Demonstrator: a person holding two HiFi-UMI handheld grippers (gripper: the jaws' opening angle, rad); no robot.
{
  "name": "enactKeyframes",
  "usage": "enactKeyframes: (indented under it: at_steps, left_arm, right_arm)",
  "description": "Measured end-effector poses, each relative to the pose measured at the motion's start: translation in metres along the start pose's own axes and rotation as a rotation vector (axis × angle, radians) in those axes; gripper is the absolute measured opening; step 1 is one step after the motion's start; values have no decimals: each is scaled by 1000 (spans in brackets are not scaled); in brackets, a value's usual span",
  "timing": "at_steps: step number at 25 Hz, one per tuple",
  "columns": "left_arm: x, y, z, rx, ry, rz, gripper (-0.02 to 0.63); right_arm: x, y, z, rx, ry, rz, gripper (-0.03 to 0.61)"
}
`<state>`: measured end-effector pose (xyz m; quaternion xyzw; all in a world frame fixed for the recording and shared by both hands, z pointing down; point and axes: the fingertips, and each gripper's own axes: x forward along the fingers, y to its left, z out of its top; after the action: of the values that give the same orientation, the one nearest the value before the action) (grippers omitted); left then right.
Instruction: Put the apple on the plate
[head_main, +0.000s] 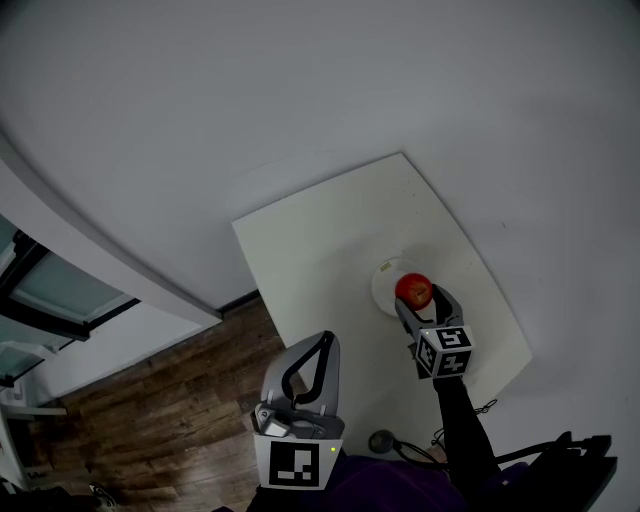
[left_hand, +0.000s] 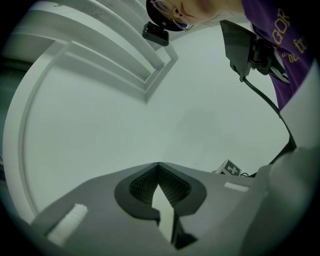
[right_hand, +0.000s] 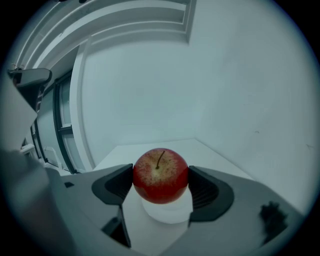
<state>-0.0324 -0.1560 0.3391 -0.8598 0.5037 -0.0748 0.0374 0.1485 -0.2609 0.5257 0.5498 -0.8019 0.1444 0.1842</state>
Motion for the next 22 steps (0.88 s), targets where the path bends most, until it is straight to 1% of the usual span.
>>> enactKeyframes:
  at_steps: [3,6,13,18,22]
  left_arm:
    - [5,0,-1,8,-13,-5,6]
    - [10,1,-8,10,-4,-9,6]
    - [6,6,-9,30,11,6,6]
    - [4,9,-15,2,37,21,6]
    - [4,7,-13,14,21,17,6]
  right_arm:
    - [7,-2,-8,4,15,1,353]
    - [17,-5,-18,4,38,3,353]
    - [22,-6,-32,-1,75,-1,353]
    - [26,-10,-37,-2,90,-6,353]
    - [26,-11,-40,-2,98,-5,353]
